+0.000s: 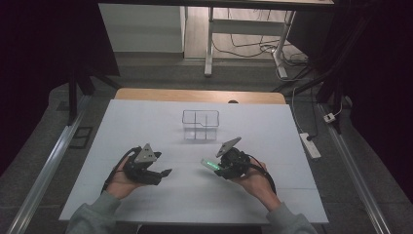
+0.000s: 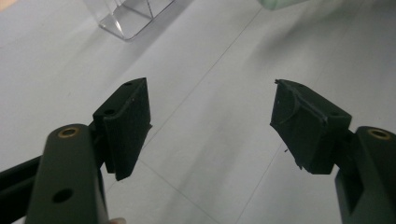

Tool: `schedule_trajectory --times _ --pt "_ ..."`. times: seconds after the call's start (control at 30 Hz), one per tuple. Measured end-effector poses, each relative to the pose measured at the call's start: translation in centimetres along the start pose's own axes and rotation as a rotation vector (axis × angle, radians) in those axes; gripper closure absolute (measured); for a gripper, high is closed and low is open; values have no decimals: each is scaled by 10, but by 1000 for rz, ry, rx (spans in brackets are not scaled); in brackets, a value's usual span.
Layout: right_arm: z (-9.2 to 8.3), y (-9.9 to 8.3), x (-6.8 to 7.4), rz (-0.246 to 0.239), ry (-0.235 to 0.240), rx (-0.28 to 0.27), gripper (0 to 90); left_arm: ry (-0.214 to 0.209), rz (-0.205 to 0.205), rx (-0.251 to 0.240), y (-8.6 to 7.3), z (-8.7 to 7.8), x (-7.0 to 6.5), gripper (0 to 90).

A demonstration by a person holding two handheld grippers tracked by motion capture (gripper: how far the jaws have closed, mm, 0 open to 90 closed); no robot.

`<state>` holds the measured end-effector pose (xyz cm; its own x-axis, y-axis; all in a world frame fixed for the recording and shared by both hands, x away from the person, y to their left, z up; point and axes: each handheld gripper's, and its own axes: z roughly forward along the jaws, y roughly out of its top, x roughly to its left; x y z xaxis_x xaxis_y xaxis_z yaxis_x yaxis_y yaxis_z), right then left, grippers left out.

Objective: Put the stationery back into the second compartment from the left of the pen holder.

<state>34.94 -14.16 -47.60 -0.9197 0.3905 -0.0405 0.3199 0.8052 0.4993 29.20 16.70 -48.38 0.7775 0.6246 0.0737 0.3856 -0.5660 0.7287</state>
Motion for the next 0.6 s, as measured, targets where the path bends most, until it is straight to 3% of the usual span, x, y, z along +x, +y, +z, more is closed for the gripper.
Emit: schedule_trajectory --times 0.33,0.6 --pt "9 13 5 -77 31 3 665 4 47 25 7 8 -5 284" --pt "16 22 10 -133 47 16 664 -15 112 52 15 16 -12 306"
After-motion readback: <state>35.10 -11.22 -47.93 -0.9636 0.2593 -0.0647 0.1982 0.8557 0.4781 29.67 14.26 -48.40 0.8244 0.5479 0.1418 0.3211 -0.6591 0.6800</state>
